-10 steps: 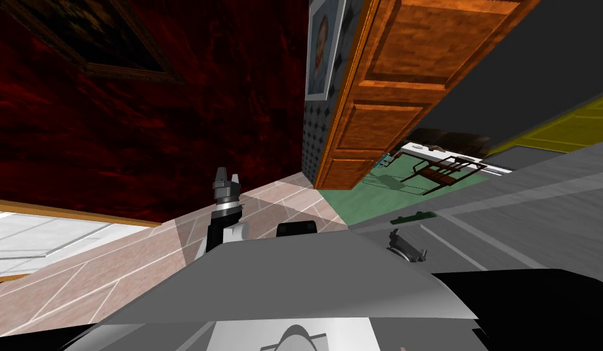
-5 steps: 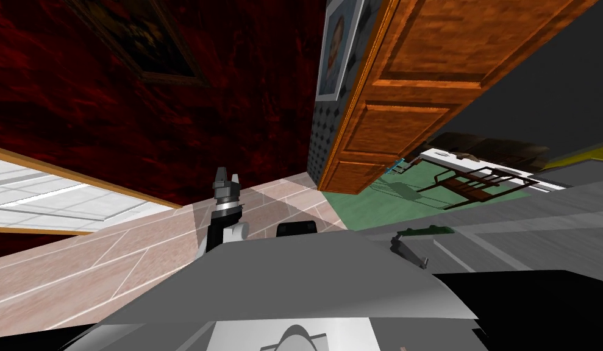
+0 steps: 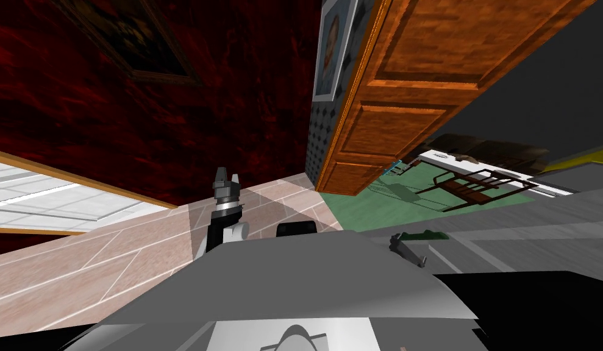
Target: Push the door open
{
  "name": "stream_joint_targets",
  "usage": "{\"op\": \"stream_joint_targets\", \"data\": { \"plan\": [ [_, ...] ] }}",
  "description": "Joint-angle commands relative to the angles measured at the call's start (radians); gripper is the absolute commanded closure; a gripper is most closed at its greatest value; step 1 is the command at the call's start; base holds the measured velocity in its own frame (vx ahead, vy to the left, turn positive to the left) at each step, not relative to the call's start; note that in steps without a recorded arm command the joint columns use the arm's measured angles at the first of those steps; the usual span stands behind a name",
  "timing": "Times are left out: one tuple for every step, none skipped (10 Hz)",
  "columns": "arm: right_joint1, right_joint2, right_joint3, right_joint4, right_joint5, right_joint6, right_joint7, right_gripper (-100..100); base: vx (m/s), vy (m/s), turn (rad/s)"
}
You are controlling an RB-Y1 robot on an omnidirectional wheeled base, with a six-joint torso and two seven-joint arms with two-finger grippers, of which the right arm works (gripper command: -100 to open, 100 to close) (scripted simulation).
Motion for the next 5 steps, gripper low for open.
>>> {"op": "stream_joint_targets", "data": {
  "plan": [
    [-0.007,-0.001,0.0,0.006,-0.002,-0.002,0.006,-100,0.06,-0.224,0.006],
    [-0.011,-0.001,-0.001,0.008,-0.003,-0.002,0.01,-100,0.032,-0.207,0.011],
    [-0.015,-0.001,-0.001,0.009,-0.005,-0.002,0.014,-100,0.048,-0.188,0.003],
    [-0.018,-0.001,-0.001,0.01,-0.006,-0.002,0.017,-100,0.059,-0.184,0.002],
    [-0.021,-0.001,-0.001,0.012,-0.007,-0.002,0.02,-100,0.042,-0.204,0.002]
  ]
}}
